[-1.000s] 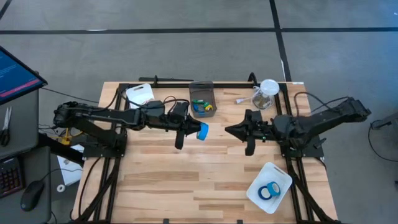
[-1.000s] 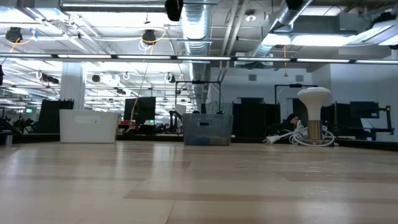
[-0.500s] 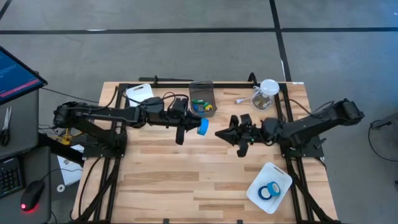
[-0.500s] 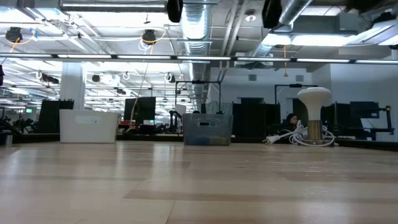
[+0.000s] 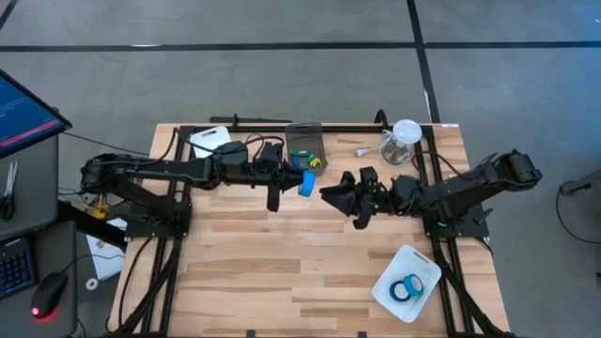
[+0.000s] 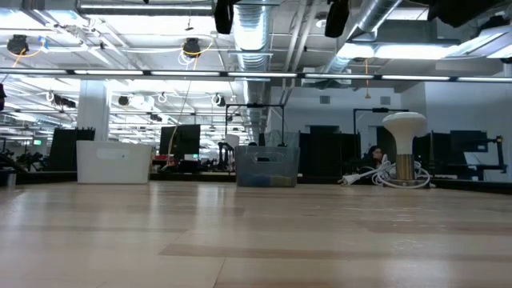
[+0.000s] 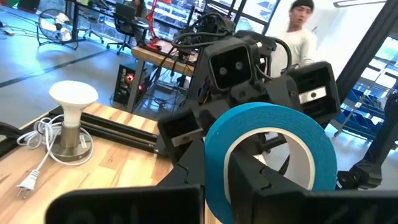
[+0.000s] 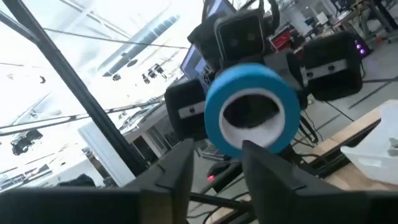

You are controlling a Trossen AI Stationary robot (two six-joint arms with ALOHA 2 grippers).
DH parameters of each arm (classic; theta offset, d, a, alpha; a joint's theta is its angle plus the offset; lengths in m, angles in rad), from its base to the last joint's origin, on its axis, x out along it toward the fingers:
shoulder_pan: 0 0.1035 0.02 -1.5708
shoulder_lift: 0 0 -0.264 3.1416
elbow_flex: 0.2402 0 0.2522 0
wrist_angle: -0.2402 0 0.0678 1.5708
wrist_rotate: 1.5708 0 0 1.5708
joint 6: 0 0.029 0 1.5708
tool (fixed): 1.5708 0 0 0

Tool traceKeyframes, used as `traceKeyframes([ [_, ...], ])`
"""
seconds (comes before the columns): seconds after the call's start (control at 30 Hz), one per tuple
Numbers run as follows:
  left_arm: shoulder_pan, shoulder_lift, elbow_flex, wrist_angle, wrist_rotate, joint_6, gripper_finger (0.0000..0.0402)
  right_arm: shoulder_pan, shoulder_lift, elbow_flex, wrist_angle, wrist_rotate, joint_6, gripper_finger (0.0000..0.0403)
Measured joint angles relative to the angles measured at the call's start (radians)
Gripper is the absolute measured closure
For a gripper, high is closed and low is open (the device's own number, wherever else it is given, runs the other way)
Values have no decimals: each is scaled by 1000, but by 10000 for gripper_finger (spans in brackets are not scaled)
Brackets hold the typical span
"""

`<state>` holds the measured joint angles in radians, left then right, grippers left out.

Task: Pick and place Stapler, Stapler remover, tape
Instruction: Put the light blue tape into the bottom white bin

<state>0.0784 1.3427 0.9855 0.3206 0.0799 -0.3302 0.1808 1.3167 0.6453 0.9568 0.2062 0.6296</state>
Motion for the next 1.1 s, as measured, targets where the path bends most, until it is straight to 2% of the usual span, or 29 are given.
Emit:
traceKeyframes([
  [0.13,2,9,0,-9,-5,0,385,-2,0,22,-30,2,8,231],
  [0.27,2,22,2,-12,-8,-16,385,-13,0,64,-133,2,3,195],
  [0.5,2,38,2,0,-27,-18,385,-30,-1,96,-187,4,-7,178],
  [0.9,2,87,2,11,-34,-50,386,-38,1,95,-205,5,-7,217],
  [1.0,2,89,2,12,-34,-52,386,-46,1,95,-213,5,-7,250],
  [1.1,2,89,2,19,-34,-52,386,-54,1,95,-217,5,-7,304],
])
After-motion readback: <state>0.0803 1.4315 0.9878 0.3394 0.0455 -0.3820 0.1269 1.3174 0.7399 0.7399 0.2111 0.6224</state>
